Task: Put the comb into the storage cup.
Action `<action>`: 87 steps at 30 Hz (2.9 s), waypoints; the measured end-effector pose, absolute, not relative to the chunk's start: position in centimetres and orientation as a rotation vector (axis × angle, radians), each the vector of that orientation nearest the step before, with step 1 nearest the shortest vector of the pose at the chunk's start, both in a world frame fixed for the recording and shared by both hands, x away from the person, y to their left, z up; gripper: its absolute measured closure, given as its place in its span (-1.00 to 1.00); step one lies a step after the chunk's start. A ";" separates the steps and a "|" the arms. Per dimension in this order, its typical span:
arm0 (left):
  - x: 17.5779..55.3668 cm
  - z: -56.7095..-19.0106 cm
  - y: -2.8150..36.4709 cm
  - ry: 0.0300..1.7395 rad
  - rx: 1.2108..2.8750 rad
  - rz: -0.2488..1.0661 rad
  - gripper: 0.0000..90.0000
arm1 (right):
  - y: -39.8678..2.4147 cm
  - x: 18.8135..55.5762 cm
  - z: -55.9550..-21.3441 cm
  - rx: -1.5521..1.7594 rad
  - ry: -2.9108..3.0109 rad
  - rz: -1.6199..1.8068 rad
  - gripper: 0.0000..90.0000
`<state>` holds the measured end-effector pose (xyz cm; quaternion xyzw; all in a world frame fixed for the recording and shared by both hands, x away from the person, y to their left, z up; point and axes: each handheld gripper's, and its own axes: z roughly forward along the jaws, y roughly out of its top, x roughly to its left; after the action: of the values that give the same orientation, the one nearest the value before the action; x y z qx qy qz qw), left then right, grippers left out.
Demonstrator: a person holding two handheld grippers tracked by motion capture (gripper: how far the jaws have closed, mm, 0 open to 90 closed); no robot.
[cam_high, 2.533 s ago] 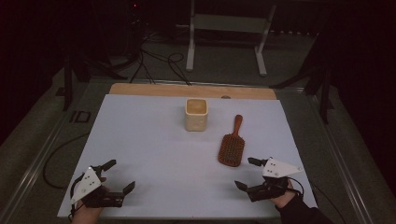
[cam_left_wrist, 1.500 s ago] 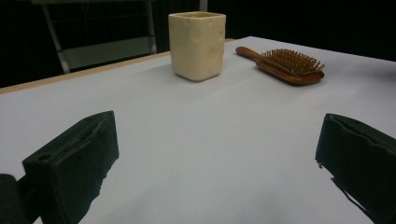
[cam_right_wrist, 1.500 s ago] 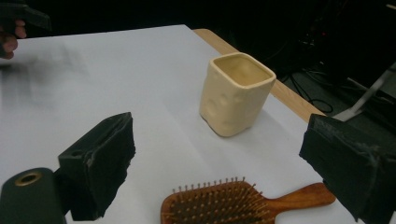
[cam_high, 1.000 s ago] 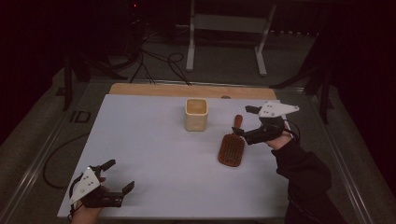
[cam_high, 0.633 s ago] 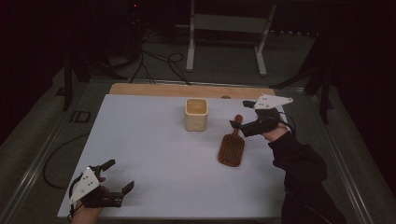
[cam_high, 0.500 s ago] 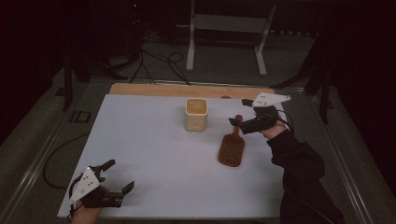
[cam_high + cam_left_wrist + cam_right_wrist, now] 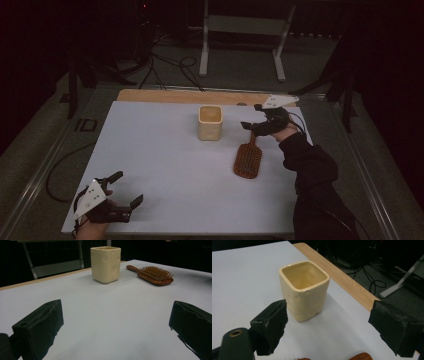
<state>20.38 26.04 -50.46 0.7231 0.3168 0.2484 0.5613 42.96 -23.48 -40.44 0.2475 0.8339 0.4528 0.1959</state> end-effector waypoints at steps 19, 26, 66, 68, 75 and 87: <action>20.3 -50.5 26.2 0.749 1.702 0.584 -1.00 | -23.1 45.4 -45.0 0.776 2.412 1.153 -0.35; 20.3 -50.6 26.2 0.751 1.707 0.585 -1.00 | -23.0 46.1 -46.3 0.821 2.400 1.074 0.07; 20.3 -50.7 26.3 0.765 1.704 0.576 -1.00 | -24.0 48.4 -51.1 0.901 2.482 0.826 1.00; 20.3 -50.7 26.3 0.767 1.698 0.575 -1.00 | -24.1 48.4 -51.1 0.901 2.483 0.821 1.00; 20.3 -50.7 26.3 0.766 1.704 0.578 -1.00 | -25.5 47.6 -51.3 0.910 2.485 0.792 1.00; 20.3 -50.7 26.2 0.763 1.709 0.580 -1.00 | -28.0 46.0 -50.9 0.919 2.494 0.773 1.00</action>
<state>20.26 26.20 -50.69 0.7241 0.3234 0.2457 0.5574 46.00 -28.03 -50.86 0.3261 0.8853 0.2746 0.1859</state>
